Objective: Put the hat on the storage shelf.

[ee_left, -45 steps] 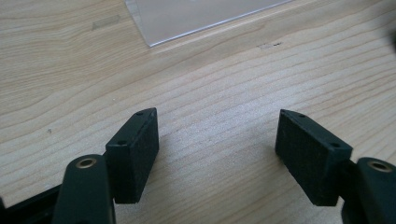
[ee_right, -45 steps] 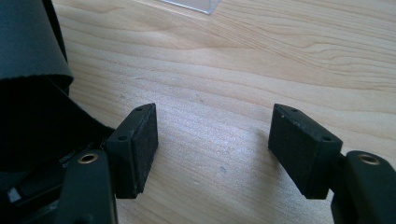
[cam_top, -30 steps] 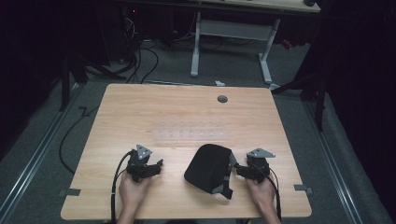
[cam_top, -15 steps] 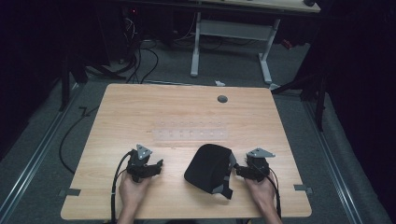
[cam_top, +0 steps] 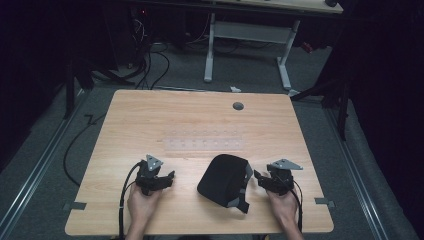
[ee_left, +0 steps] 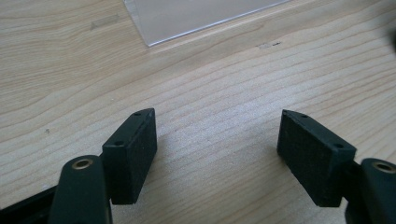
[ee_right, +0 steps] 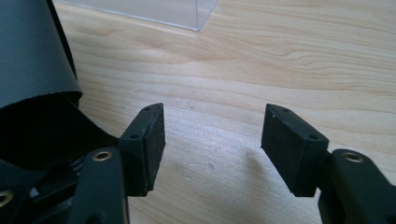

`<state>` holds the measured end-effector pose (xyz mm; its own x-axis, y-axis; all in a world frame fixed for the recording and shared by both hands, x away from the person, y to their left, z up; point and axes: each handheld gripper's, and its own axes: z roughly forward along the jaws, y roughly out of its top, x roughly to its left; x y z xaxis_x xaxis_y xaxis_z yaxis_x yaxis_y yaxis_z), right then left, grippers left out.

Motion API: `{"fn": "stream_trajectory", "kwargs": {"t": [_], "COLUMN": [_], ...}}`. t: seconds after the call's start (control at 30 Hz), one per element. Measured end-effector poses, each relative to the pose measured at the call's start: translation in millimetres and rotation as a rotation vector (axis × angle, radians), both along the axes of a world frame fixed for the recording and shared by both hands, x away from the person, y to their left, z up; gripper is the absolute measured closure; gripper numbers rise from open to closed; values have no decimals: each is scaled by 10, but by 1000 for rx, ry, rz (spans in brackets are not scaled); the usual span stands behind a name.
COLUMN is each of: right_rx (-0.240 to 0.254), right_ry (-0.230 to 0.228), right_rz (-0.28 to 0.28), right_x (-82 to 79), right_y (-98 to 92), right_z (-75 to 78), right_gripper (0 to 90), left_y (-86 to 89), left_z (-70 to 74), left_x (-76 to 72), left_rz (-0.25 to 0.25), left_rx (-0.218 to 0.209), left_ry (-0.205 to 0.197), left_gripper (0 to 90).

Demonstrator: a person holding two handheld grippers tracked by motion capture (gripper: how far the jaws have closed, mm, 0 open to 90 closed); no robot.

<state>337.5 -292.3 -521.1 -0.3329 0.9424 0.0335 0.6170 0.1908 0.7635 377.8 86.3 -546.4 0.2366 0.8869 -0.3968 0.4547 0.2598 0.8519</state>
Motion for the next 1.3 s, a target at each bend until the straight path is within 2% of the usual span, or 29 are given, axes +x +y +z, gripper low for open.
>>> {"fn": "stream_trajectory", "kwargs": {"t": [0.2, 0.23, 0.4, 0.73, 0.97, 1.1, 1.17, 1.3], "right_rx": [32, 29, 84, 112, 134, 137, 138, 137], "right_ry": [-8, -22, -45, -78, -97, -91, -104, -73], "right_rz": [-13, -8, -20, 37, 101, 128, 143, 161], "right_x": [-68, -76, -149, -265, -347, -336, -324, -248], "right_y": [-57, -75, -148, -130, -7, 72, 158, 253], "right_z": [24, 34, 110, 255, 369, 378, 383, 388], "right_gripper": [444, 449, 457, 437, 400, 383, 391, 372], "left_y": [0, -1, -1, -1, -2, -2, -2, -3], "left_z": [0, 0, 0, -1, -2, -2, -2, -2], "left_x": [0, 0, 0, 0, -1, -1, -2, -2], "left_rz": [0, 0, -1, 0, -2, -1, -1, -3], "left_rx": [0, -1, 0, 0, 1, 1, 2, 2], "left_ry": [0, 0, 0, -1, -1, -1, -1, 0], "left_gripper": [291, 291, 289, 288, 286, 286, 286, 282]}}
